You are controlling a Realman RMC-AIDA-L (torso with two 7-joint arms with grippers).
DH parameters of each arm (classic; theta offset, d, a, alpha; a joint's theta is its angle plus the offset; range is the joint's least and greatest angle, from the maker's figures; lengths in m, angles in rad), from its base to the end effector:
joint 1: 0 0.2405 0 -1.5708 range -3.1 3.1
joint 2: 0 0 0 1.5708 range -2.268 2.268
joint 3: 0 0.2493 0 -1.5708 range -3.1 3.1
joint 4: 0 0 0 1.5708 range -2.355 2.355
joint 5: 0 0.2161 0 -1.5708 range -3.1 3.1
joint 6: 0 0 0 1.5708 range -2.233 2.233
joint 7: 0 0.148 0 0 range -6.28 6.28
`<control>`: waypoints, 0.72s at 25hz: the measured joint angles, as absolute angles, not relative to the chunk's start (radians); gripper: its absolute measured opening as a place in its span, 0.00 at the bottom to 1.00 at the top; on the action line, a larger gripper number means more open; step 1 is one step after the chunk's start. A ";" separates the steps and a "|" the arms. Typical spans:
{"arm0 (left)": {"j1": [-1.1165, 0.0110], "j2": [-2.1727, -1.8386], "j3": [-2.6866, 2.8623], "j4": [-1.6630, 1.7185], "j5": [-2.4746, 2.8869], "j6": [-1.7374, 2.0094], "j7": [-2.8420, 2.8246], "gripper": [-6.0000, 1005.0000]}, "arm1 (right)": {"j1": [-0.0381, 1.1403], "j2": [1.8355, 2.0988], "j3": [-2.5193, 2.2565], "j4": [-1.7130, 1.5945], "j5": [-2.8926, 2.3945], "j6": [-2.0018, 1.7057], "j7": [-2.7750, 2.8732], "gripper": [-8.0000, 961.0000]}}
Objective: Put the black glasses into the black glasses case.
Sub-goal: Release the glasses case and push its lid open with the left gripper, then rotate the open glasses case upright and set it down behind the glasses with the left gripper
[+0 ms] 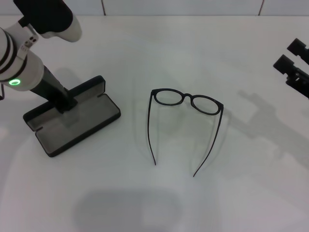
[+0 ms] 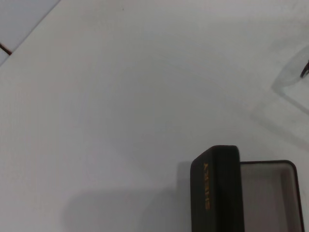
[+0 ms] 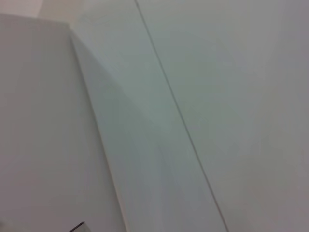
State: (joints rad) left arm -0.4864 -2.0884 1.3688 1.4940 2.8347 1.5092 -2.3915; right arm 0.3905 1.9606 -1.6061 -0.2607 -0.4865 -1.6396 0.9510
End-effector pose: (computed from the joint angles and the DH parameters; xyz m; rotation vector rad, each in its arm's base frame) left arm -0.2102 0.3582 0.0384 -2.4197 -0.6578 0.6724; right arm 0.2609 0.2984 0.0133 -2.1851 0.5451 1.4300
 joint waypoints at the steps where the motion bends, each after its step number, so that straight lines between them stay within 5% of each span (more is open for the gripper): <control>1: -0.486 -2.089 1.369 1.495 2.835 1.509 -2.390 0.33 | 0.386 1.961 -1.603 -0.261 -0.488 -1.645 0.951 0.86; 9: -0.478 -2.089 1.370 1.538 2.835 1.509 -2.384 0.21 | 0.354 1.962 -1.600 -0.261 -0.482 -1.698 0.950 0.86; 18: -0.466 -2.091 1.385 1.672 2.829 1.472 -2.381 0.21 | 0.348 1.960 -1.608 -0.261 -0.519 -1.776 0.921 0.86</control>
State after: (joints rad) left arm -0.4664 -2.0915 1.3847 1.6721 2.8292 1.4723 -2.3814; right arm 0.3477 1.9604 -1.6080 -0.2608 -0.5190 -1.7758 0.9212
